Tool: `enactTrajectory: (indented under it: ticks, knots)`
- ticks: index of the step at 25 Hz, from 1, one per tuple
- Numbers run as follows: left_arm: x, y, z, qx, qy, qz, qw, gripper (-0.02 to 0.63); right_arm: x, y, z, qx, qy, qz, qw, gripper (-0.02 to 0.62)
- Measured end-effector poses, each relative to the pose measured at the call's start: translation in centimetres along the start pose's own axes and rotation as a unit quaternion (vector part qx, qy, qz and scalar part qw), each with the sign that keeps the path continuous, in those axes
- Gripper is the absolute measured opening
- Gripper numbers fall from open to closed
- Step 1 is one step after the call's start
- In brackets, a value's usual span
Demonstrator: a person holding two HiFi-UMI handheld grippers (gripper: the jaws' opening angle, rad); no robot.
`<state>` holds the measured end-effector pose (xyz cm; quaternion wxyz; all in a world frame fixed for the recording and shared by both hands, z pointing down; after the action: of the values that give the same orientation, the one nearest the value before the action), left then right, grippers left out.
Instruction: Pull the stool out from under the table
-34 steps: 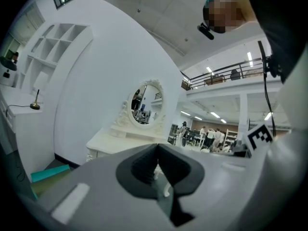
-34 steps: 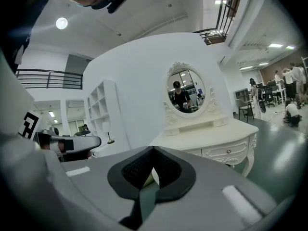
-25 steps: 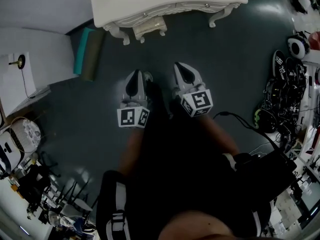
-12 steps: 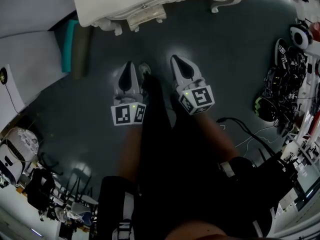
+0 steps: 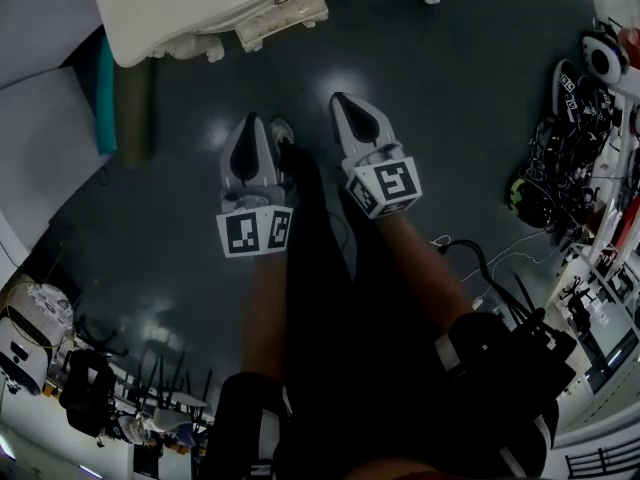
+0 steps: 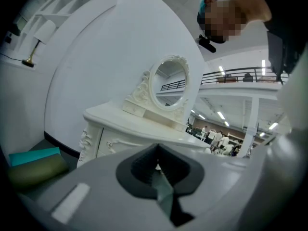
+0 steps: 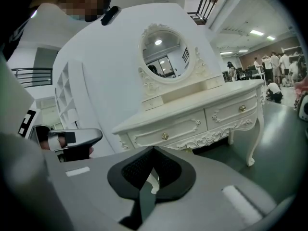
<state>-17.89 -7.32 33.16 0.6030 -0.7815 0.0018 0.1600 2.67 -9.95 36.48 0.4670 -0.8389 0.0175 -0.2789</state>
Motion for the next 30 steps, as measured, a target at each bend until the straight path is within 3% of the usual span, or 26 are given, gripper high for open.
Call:
enactTrajectory:
  ticks: [15, 22, 30]
  knots:
    - [-4.6, -7.2, -6.1, -0.026, -0.016, 0.026, 0.9992, 0.006, 5.0, -7.1, -10.6, -0.01, -0.018, -0.062, 0.998, 0.0]
    - [-6.8, -9.3, -8.4, -0.038, -0.023, 0.028, 0.9986, 0.006, 7.7, -10.3, -15.0, -0.012, -0.028, -0.125, 0.992, 0.003]
    - [-8.3, -10.9, -10.4, -0.033, -0.032, 0.024, 0.9987, 0.006, 11.3, -15.2, -20.5, -0.008, 0.009, -0.261, 0.965, 0.137]
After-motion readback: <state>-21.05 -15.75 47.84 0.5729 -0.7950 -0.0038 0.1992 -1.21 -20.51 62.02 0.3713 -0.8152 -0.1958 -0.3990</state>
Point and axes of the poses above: the fingertips, and each gripper's own axes: z backward along the fingers, x to its right, y out of its top, the point moved 10 cm from there along z, backward along the fingers, and after that the axes turned 8 degrees about -z, right-handed, at the moved point
